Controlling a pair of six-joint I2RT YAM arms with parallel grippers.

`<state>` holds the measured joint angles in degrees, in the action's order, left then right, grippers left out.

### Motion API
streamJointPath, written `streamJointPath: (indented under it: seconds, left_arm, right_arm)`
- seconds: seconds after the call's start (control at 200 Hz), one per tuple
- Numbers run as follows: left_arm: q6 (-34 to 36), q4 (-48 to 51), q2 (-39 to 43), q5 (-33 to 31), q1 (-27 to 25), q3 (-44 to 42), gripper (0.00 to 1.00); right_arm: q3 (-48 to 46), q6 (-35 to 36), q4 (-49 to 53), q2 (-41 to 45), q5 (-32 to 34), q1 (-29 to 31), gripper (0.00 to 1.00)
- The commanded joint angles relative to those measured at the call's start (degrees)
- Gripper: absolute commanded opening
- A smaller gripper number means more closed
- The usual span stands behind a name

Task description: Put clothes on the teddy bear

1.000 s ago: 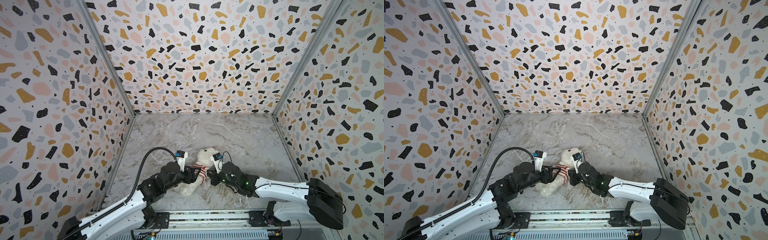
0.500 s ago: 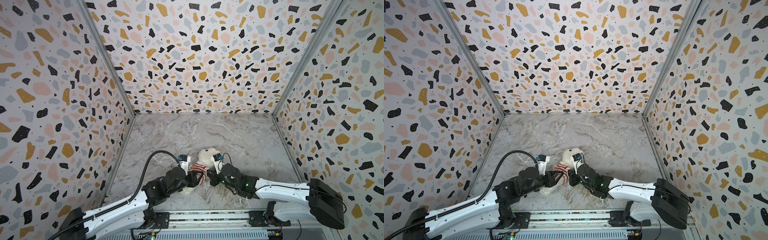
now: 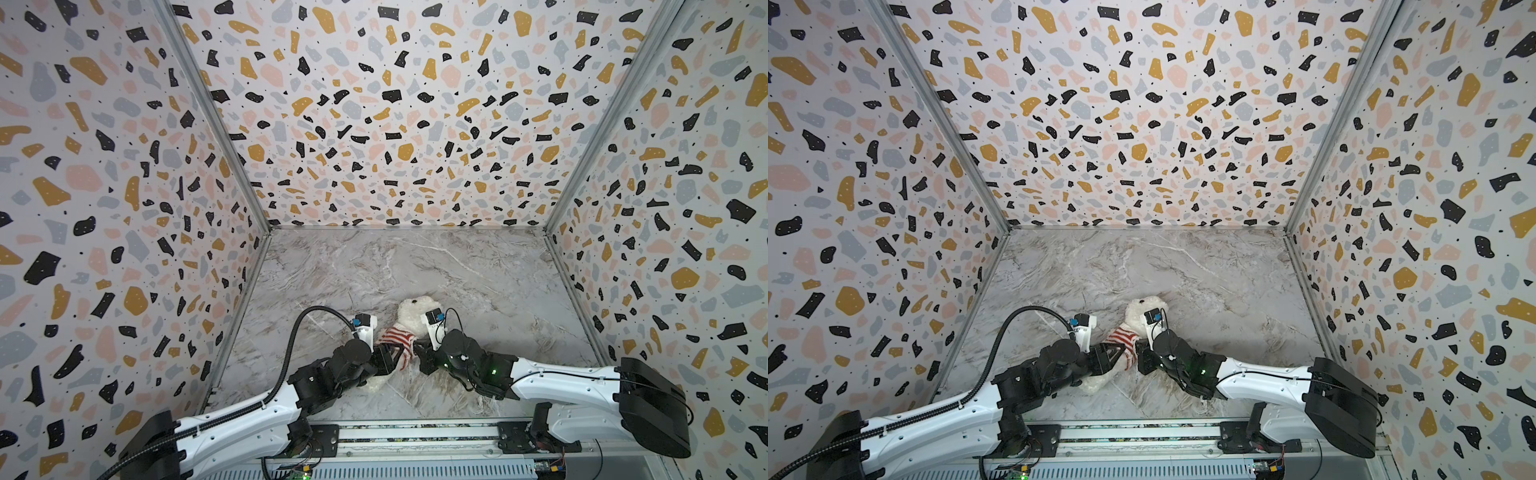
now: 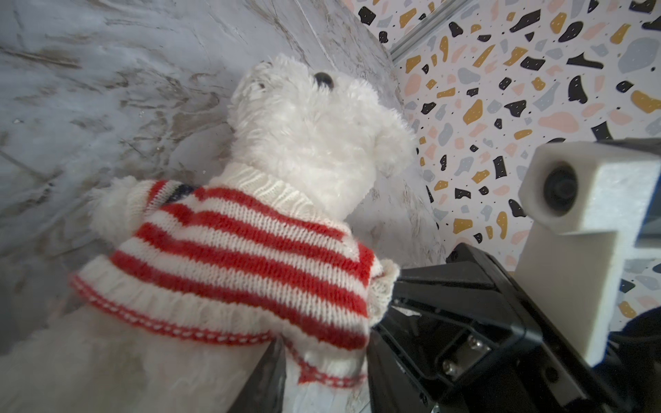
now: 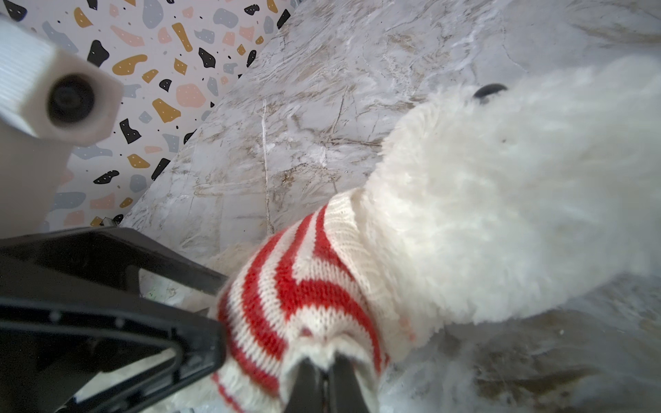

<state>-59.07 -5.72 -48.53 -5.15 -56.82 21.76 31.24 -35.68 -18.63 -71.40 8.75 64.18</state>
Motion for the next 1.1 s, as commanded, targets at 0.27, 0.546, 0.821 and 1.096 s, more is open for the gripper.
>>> streamJointPath:
  seconds: [0.27,0.546,0.821,1.096]
  left_arm:
    - [0.1,-4.7,-1.5,-1.7,-0.3,0.2,0.15]
    - [1.3,-3.9,-3.2,-2.7,-0.2,-0.6,0.09]
    - [4.0,-2.1,-4.8,-4.0,0.2,-1.1,0.15]
    - [4.9,-1.4,-5.2,-4.8,0.6,-1.7,0.08]
  right_arm:
    - [1.8,0.3,1.6,2.6,2.1,2.3,0.0]
    - [-1.9,-1.1,3.1,7.6,3.5,2.3,0.0]
    - [-3.7,0.6,3.4,12.1,3.9,2.4,0.0]
    - [-4.3,2.1,1.3,12.9,3.6,3.0,0.0]
